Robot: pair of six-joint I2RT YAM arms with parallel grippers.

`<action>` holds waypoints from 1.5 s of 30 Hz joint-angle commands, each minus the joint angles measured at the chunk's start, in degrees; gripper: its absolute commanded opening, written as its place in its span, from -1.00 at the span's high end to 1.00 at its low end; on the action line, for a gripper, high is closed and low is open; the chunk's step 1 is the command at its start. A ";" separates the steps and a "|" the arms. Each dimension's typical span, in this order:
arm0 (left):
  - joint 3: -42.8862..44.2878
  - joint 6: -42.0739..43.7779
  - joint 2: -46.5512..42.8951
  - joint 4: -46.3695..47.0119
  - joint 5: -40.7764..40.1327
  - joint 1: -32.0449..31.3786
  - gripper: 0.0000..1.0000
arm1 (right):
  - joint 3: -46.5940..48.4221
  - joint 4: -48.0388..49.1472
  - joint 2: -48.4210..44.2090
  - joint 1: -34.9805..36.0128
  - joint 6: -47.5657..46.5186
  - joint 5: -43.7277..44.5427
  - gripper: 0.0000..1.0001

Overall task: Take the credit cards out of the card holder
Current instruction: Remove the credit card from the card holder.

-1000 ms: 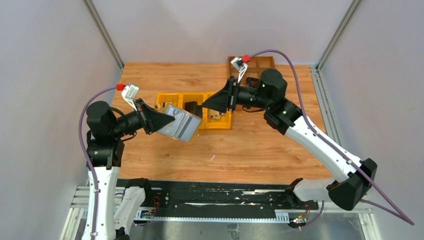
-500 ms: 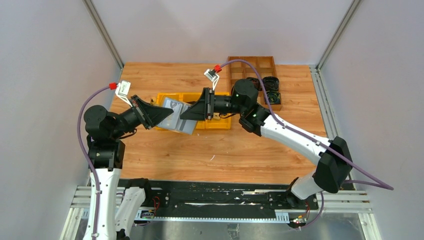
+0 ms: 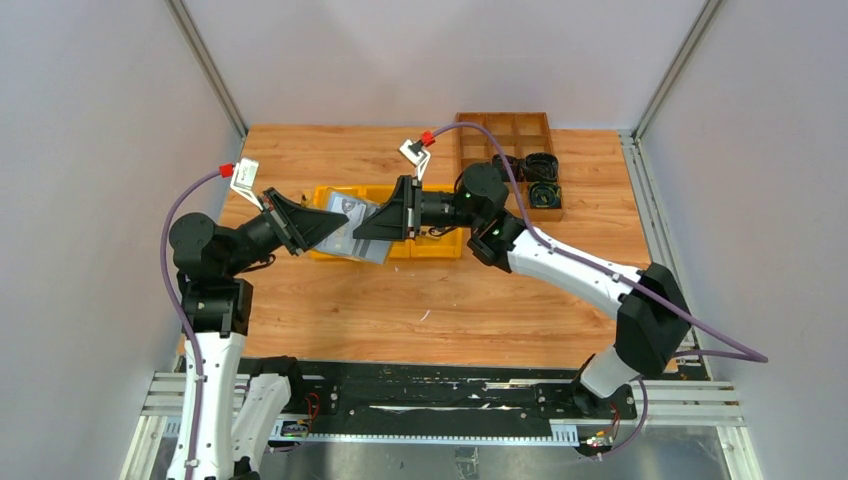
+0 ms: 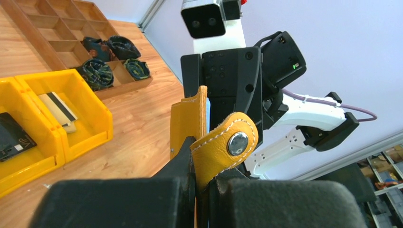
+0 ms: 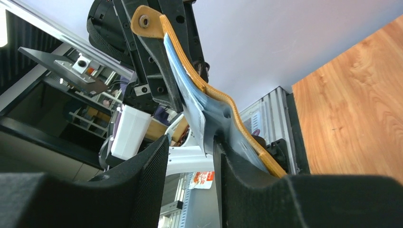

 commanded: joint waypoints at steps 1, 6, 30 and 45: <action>-0.74 -3.63 -1.05 5.05 2.90 -0.16 1.00 | 0.62 11.01 3.48 1.80 6.79 -1.74 0.16; -1.64 -5.28 -1.43 6.61 3.56 -0.15 1.00 | 0.34 19.14 5.65 2.09 12.28 -1.30 0.30; -1.14 -15.20 -0.22 14.50 6.42 -0.15 0.79 | -8.14 31.38 1.39 0.91 17.87 -1.07 1.00; -0.42 -15.41 -0.24 14.50 5.92 -0.16 0.80 | -6.81 29.75 0.13 0.60 16.65 -1.41 0.53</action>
